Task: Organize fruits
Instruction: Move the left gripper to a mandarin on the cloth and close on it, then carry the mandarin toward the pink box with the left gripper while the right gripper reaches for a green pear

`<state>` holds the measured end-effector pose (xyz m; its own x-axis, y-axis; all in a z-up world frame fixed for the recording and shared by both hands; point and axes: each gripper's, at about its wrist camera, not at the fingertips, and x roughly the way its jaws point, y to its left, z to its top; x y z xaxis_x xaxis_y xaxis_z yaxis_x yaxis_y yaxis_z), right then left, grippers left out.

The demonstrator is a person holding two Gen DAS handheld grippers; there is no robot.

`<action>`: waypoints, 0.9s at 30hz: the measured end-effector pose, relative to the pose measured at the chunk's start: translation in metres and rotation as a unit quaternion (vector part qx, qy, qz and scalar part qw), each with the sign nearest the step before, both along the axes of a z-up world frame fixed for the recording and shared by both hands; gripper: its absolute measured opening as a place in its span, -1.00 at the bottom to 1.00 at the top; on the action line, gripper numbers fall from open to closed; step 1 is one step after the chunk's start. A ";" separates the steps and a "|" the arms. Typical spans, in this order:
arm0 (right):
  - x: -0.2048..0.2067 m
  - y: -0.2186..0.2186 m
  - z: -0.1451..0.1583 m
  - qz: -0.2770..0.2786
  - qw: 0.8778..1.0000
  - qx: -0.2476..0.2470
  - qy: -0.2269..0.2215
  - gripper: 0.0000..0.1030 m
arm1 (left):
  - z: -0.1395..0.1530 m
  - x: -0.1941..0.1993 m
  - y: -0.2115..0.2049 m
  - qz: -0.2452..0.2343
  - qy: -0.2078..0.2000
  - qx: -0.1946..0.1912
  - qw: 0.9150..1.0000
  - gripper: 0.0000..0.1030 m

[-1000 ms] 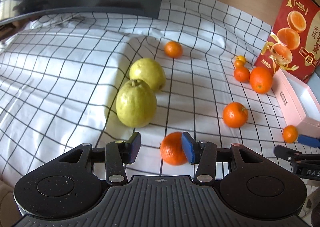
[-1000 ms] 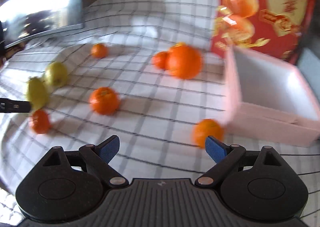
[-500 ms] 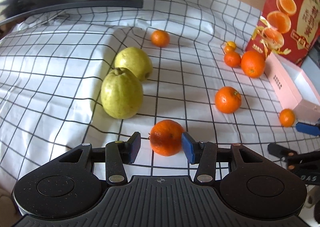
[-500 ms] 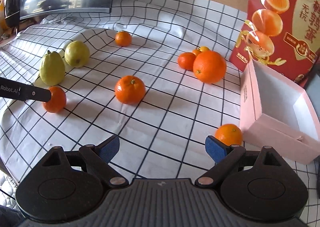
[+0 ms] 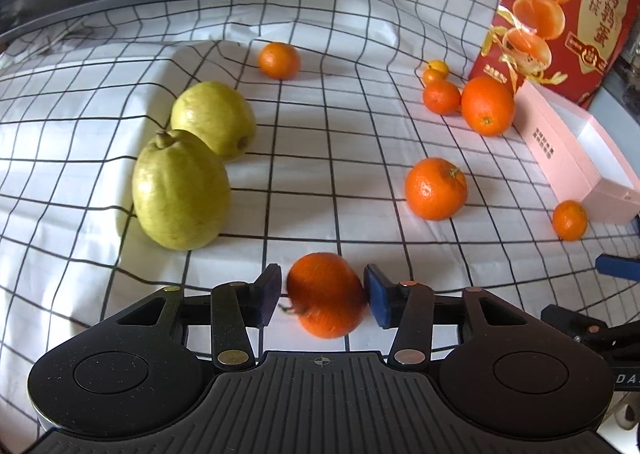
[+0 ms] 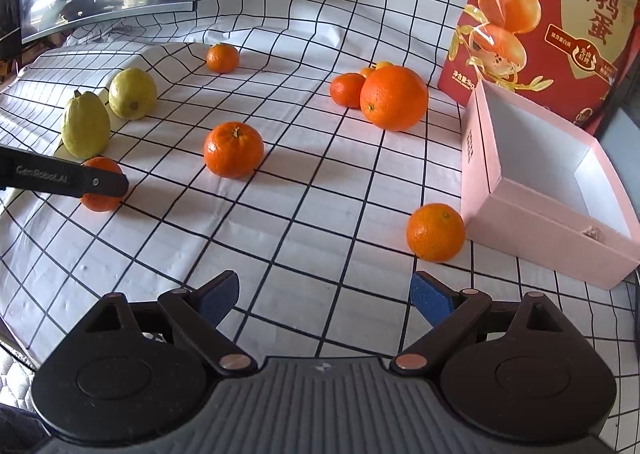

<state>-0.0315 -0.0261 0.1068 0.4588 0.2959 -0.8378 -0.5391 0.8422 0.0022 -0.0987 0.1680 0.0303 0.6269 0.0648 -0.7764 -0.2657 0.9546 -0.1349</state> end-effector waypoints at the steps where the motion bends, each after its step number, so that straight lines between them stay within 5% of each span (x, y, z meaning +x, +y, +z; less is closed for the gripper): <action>1: 0.000 0.000 0.000 0.000 1.000 0.000 0.001 0.81 | -0.002 0.000 -0.001 -0.002 0.003 0.002 1.000 -0.07; 12: -0.001 0.032 0.001 0.053 0.998 0.017 -0.002 0.81 | 0.011 -0.055 0.027 0.048 -0.020 -0.041 0.998 -0.11; 21: -0.010 0.165 0.017 0.185 0.976 0.115 -0.024 0.81 | 0.024 -0.119 0.085 0.144 -0.042 -0.061 0.987 -0.11; 27: 0.007 0.241 -0.005 0.192 0.976 0.103 -0.013 0.74 | 0.020 -0.147 0.105 0.170 -0.051 -0.082 0.981 -0.11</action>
